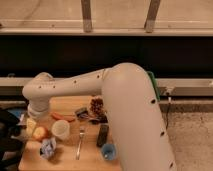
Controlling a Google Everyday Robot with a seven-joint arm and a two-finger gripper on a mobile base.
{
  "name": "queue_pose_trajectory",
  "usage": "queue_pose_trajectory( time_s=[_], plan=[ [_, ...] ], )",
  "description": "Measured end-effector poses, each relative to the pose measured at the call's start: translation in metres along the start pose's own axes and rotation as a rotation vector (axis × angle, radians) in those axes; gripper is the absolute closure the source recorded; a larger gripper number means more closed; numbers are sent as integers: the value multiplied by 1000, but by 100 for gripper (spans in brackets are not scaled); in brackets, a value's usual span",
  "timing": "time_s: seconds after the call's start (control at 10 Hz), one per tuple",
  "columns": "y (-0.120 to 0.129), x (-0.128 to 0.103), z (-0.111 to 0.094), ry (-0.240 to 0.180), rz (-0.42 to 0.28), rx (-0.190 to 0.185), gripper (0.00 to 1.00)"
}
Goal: Place apple in paper cup
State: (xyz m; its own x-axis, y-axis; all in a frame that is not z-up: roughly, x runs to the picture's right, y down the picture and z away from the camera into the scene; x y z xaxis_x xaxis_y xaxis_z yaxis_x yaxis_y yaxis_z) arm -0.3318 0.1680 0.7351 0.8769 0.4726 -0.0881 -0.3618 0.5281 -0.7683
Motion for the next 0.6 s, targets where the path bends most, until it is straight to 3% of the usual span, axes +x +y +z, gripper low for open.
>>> queue_pose_trajectory(
  time_s=[0.2,0.6],
  plan=[
    [11,1,24,51,-8,-28,20],
    [19,7,44,90,4,-54,20]
  ],
)
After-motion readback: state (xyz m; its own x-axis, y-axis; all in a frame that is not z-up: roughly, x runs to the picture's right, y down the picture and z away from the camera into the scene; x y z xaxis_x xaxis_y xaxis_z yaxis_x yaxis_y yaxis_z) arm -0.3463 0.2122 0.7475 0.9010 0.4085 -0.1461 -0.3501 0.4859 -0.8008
